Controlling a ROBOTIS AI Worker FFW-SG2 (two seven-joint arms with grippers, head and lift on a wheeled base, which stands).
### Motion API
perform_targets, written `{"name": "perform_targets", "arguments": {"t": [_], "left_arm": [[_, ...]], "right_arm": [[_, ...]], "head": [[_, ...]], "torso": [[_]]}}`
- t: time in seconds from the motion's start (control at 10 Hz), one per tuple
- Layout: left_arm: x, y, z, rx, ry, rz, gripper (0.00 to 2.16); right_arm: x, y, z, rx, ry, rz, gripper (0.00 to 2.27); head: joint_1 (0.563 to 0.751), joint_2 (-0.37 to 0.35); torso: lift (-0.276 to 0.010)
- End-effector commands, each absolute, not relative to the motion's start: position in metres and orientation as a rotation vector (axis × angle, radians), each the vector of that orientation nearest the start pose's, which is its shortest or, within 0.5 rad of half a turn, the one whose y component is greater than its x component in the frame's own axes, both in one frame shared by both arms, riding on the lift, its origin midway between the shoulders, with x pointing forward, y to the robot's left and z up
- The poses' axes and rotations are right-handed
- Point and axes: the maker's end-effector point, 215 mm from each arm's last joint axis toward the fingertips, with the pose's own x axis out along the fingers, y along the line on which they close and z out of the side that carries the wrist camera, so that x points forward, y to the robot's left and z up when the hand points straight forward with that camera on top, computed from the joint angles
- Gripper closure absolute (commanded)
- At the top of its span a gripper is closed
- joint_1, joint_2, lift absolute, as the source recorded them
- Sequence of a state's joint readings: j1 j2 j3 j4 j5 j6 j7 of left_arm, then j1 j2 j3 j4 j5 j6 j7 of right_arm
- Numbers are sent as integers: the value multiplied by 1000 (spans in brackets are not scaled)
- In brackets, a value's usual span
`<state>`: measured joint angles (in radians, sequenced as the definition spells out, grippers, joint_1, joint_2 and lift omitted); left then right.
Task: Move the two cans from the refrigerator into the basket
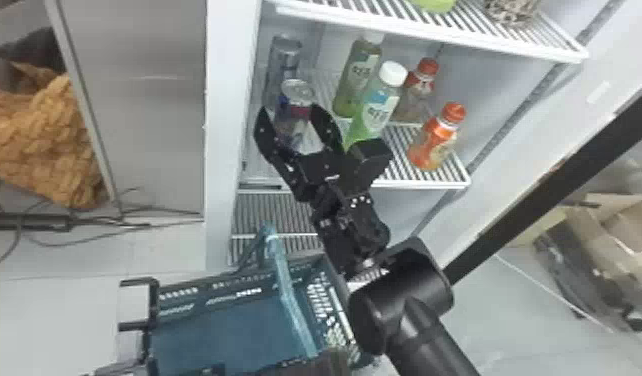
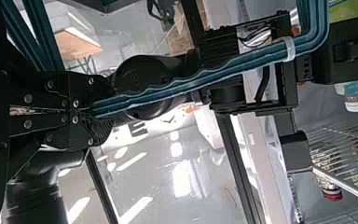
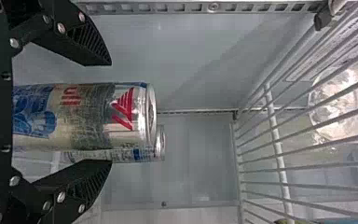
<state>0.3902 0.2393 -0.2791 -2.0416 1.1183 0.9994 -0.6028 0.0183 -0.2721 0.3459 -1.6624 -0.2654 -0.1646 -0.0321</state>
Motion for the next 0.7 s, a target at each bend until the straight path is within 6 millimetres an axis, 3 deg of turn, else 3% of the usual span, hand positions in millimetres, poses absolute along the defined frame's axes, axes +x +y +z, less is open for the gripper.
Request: {"name": "perform_targets", "arguments": {"t": [0.0, 0.3, 0.6], "left_arm": [[212, -84, -331, -1102, 822, -1327, 1207], [213, -84, -330, -1110, 818, -1326, 1207], [214, -83, -330, -1111, 816, -1326, 1207]], "right_arm": [[559, -118, -298, 44, -128, 322, 687], [559, -119, -302, 46, -114, 323, 992], [548, -117, -281, 75, -148, 335, 992]], "head": [[695, -294], [695, -292], [695, -293]], "torso": [[-276], [-276], [-276]]}}
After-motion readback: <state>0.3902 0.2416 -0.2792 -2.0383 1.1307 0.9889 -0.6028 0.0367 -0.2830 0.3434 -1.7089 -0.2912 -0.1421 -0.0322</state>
